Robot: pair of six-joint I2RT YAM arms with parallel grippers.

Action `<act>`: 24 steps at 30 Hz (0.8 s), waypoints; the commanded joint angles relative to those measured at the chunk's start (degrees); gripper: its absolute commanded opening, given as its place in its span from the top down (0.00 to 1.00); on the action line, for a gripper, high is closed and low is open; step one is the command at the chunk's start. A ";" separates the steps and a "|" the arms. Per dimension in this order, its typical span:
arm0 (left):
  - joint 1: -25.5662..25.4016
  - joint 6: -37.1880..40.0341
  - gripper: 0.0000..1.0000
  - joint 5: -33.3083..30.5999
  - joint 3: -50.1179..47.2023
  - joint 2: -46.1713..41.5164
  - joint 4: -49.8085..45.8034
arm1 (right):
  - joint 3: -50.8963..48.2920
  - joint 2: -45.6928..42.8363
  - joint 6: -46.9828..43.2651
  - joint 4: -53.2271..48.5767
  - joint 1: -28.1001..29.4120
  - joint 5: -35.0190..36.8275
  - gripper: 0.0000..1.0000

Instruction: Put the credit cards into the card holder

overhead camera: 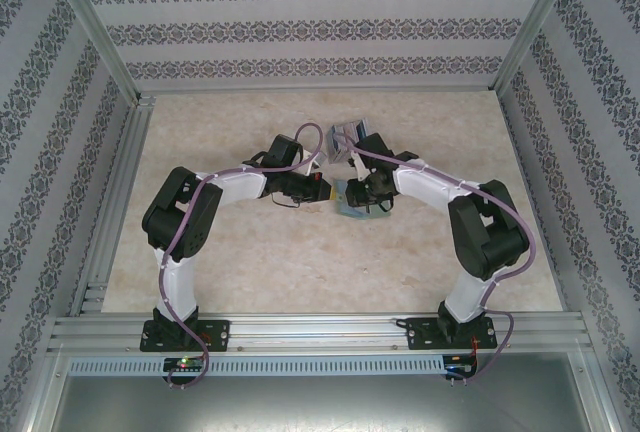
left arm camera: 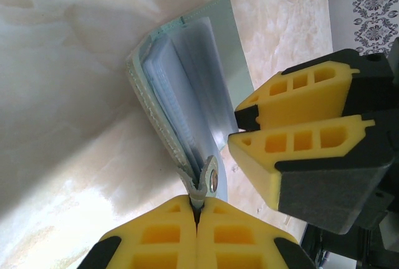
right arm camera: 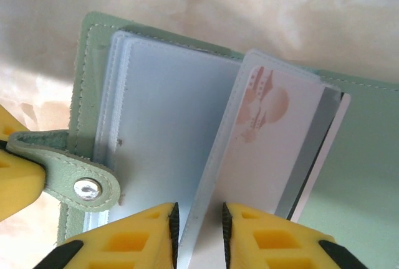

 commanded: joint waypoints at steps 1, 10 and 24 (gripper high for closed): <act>0.26 0.07 1.00 0.99 1.54 -1.35 0.74 | -1.28 -2.77 0.05 0.17 -0.45 1.00 0.76; 0.22 0.10 1.00 0.93 1.48 -1.35 0.75 | -5.33 -5.01 2.98 5.16 -1.80 -3.23 0.81; 0.21 -0.13 1.00 0.64 1.74 -1.29 0.75 | -12.19 -9.80 6.54 12.29 -5.00 -8.55 0.87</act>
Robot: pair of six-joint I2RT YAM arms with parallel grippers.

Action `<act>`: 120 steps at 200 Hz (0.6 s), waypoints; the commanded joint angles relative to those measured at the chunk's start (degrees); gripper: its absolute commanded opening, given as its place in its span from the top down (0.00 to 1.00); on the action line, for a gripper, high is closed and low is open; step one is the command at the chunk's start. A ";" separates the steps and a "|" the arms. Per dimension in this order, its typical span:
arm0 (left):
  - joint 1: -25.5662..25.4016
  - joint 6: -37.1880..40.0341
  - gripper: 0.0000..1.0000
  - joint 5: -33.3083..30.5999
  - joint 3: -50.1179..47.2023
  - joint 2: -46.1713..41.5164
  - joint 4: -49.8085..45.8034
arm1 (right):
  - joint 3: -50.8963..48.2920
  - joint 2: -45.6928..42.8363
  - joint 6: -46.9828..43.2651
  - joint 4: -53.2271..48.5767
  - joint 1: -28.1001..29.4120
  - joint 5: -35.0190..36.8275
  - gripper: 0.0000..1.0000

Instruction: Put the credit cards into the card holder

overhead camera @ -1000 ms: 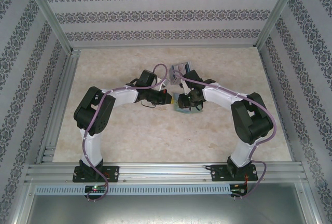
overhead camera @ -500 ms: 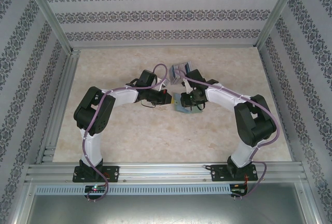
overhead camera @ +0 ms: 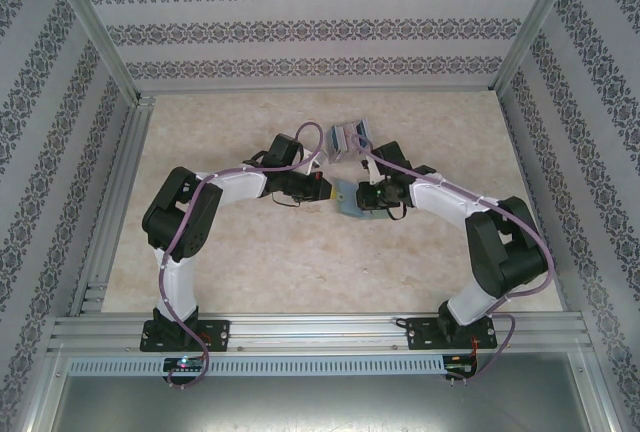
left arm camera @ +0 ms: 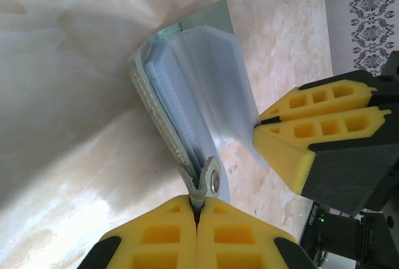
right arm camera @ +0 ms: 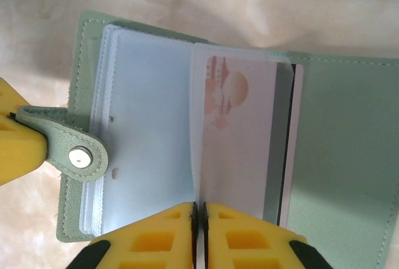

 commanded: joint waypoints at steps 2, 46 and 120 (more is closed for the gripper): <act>0.22 0.00 1.00 0.41 1.39 -1.20 0.51 | -1.69 -1.53 2.68 4.12 -1.93 -6.02 0.87; 0.14 0.75 1.00 -0.85 1.39 -1.32 -1.87 | -2.60 -0.21 4.45 7.75 -2.54 -10.28 0.87; 0.21 0.93 1.00 -0.67 1.43 -0.95 -1.84 | -9.07 -0.44 10.04 17.38 -6.44 -18.31 0.88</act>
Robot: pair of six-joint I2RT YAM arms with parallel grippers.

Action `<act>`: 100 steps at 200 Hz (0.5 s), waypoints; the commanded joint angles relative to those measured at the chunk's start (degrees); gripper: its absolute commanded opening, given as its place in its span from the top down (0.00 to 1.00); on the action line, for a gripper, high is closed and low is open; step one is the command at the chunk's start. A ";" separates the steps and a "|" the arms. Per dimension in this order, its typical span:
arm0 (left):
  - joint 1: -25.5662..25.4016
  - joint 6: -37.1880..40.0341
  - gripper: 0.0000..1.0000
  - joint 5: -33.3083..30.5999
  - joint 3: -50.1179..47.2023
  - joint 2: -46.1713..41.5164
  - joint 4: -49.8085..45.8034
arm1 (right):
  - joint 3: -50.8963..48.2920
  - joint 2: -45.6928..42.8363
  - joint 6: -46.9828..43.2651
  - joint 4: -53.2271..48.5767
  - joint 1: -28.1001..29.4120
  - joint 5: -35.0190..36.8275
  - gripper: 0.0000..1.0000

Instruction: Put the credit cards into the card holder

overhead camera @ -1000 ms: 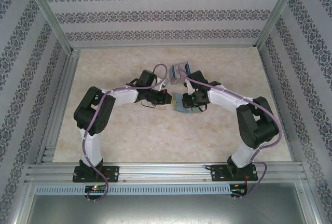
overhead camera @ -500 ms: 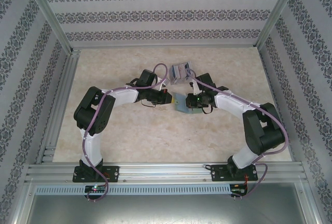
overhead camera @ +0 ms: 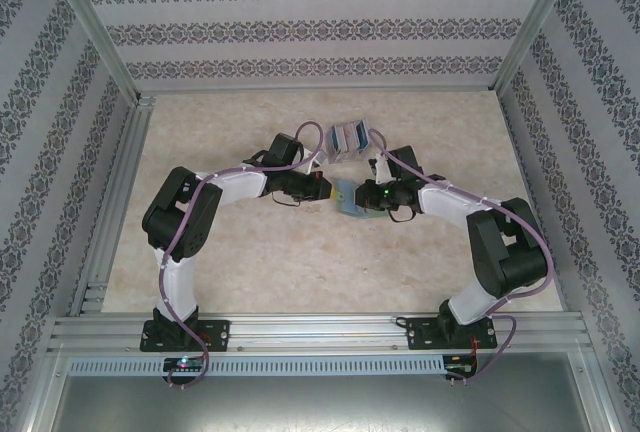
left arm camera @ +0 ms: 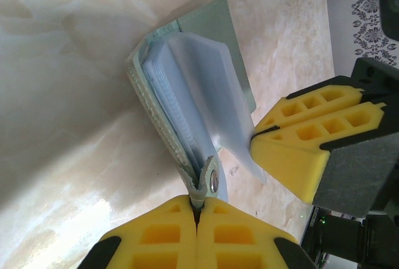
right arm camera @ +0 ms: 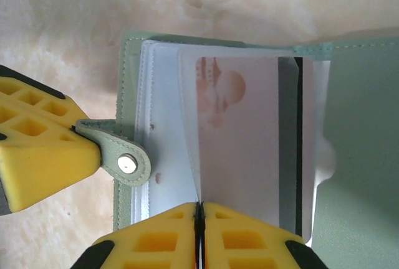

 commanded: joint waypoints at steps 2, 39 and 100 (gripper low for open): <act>0.21 0.94 1.00 -0.24 1.06 -0.98 -1.34 | -2.54 -0.21 2.68 4.70 -1.93 -3.98 0.88; 0.21 0.84 1.00 -0.37 1.12 -0.80 -1.23 | -5.61 -0.80 4.81 8.48 -4.70 -7.41 0.89; 0.21 0.87 1.00 -0.55 0.97 -0.97 -1.44 | -9.10 -1.83 7.36 12.76 -7.64 -8.38 0.89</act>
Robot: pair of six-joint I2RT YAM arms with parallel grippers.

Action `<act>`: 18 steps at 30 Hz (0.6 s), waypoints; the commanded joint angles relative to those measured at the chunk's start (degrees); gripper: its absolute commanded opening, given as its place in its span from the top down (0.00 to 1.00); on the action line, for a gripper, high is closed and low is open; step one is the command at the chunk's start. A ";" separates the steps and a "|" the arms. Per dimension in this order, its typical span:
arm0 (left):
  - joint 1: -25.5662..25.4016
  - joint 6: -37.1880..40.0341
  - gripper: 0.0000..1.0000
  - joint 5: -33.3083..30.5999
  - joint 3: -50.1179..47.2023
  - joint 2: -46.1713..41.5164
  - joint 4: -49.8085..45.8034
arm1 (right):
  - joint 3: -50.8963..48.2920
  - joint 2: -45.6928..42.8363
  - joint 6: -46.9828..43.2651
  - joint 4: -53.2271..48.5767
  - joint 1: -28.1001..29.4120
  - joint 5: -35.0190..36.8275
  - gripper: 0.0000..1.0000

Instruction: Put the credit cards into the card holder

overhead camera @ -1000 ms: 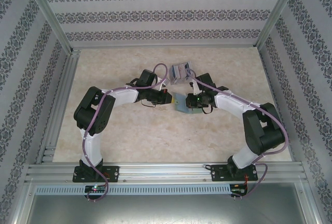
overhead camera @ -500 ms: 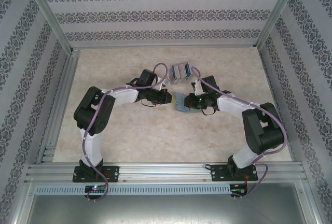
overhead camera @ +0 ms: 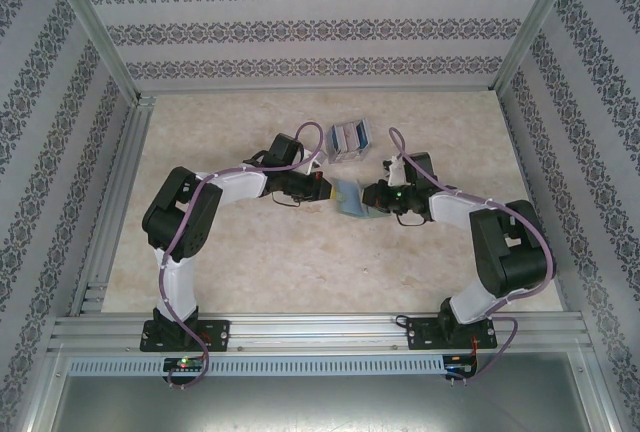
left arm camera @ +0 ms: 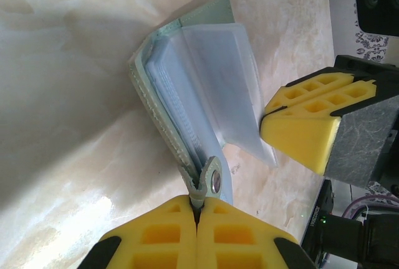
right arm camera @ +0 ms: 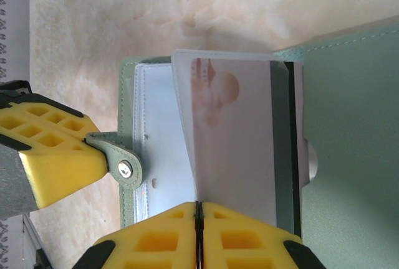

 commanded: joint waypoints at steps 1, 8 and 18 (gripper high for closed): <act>0.17 0.82 1.00 -0.33 0.93 -0.99 -1.07 | -2.05 -1.14 1.57 1.07 -1.67 0.43 0.89; 0.15 1.04 1.00 -0.79 0.54 -1.45 -1.52 | -3.07 -2.98 0.30 -0.71 -3.37 2.71 0.87; 0.19 1.14 1.00 -1.53 -0.07 -1.36 -1.35 | -3.49 -5.35 -4.60 -7.80 -4.34 11.25 0.80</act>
